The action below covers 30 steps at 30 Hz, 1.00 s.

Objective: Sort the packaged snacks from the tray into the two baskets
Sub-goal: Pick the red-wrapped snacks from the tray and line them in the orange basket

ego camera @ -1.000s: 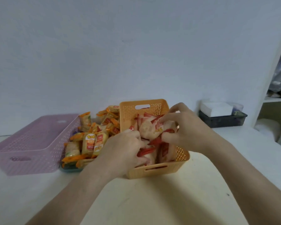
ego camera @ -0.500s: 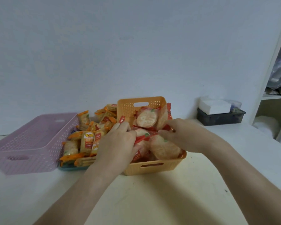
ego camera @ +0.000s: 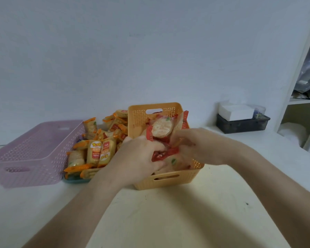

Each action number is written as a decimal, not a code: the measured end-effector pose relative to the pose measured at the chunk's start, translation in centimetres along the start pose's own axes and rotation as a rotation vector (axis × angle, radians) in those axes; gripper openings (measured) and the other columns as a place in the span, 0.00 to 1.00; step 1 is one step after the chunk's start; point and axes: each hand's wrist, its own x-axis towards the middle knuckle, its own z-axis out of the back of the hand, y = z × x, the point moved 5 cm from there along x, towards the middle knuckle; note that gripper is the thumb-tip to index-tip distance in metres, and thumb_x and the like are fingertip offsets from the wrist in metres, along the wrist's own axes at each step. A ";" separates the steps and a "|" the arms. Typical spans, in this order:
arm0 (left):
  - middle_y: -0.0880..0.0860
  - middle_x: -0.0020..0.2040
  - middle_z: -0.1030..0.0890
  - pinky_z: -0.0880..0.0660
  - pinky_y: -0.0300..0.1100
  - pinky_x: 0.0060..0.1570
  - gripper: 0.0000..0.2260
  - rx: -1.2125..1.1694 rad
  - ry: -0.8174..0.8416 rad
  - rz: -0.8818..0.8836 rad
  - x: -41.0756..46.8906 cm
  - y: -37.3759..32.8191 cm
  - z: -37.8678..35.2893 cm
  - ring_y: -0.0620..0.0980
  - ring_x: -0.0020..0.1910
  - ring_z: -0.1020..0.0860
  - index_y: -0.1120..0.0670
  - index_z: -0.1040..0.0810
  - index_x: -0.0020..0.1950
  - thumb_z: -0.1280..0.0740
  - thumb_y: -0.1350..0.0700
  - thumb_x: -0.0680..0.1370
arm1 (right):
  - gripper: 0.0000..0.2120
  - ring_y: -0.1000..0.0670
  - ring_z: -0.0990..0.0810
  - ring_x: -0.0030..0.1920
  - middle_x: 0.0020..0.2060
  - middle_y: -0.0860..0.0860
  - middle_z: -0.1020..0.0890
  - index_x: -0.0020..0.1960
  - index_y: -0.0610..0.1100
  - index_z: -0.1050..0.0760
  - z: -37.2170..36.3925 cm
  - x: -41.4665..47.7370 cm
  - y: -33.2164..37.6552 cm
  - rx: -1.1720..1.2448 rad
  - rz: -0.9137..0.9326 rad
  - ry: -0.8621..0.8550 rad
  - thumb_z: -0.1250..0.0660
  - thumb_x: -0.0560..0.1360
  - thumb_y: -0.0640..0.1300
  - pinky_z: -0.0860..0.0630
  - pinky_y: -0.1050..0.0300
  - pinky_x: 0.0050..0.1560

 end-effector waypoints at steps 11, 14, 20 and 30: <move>0.33 0.40 0.36 0.27 0.39 0.49 0.13 -0.082 -0.254 0.025 -0.8 0.9 -0.7 0.43 0.47 0.29 0.49 0.21 0.60 0.31 0.49 0.76 | 0.06 0.48 0.36 0.58 0.46 0.56 0.24 0.50 0.51 0.26 -1.6 1.2 0.8 -0.848 0.093 -0.099 0.36 0.74 0.42 0.45 0.52 0.48; 0.33 0.41 0.35 0.29 0.38 0.49 0.13 -0.094 -0.244 0.016 -0.7 1.1 -0.7 0.41 0.48 0.30 0.48 0.21 0.60 0.31 0.51 0.76 | 0.07 0.49 0.37 0.58 0.44 0.57 0.28 0.51 0.53 0.29 -2.1 2.1 0.0 -0.737 0.071 -0.001 0.36 0.74 0.44 0.44 0.50 0.50; 0.33 0.44 0.24 0.30 0.35 0.46 0.13 -0.088 -0.174 -0.033 -0.3 1.0 -1.1 0.41 0.49 0.32 0.46 0.20 0.60 0.31 0.53 0.76 | 0.17 0.49 0.32 0.59 0.51 0.58 0.23 0.57 0.56 0.24 -1.5 2.4 -1.6 -0.350 0.037 0.047 0.39 0.72 0.41 0.34 0.48 0.56; 0.34 0.34 0.34 0.38 0.37 0.38 0.15 0.082 -0.054 -0.107 -0.1 0.0 -0.8 0.41 0.45 0.34 0.40 0.22 0.58 0.39 0.37 0.76 | 0.19 0.55 0.26 0.46 0.48 0.56 0.24 0.57 0.51 0.21 1.9 0.7 -1.6 0.119 -0.021 -0.348 0.35 0.71 0.33 0.27 0.63 0.46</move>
